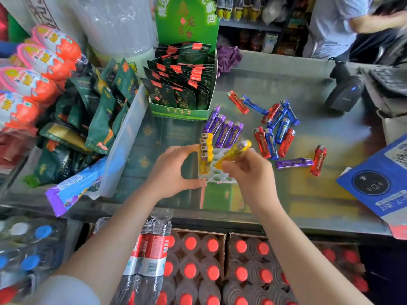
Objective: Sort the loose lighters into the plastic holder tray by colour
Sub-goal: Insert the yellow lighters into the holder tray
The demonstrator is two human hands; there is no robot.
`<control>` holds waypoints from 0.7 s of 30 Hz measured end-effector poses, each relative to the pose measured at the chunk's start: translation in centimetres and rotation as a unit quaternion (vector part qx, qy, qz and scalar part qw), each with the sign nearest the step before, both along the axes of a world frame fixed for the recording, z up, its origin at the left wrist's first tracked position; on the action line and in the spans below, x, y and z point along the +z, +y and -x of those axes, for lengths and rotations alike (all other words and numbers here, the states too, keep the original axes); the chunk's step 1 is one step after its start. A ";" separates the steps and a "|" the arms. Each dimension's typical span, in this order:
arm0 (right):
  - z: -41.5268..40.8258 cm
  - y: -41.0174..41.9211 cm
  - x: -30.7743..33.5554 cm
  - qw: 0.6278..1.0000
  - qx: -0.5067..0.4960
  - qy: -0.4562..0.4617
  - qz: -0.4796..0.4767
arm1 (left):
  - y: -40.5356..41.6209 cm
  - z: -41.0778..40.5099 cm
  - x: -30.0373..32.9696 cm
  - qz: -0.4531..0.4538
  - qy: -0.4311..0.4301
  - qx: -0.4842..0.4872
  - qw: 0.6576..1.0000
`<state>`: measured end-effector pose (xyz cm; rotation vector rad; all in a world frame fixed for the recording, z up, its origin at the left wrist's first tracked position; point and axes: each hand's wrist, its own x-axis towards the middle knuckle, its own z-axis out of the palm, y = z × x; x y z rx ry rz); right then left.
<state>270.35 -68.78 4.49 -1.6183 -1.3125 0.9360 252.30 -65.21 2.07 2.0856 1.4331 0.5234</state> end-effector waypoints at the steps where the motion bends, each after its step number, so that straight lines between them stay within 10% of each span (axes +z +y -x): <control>1: 0.4 -0.6 -0.6 1.000 0.010 0.004 0.014 | 0.0 0.0 -0.1 -0.007 0.002 0.001 1.000; 21: 2.3 -0.8 -0.8 0.946 0.138 -0.290 -0.036 | 0.1 -0.1 0.0 0.053 0.001 0.009 0.999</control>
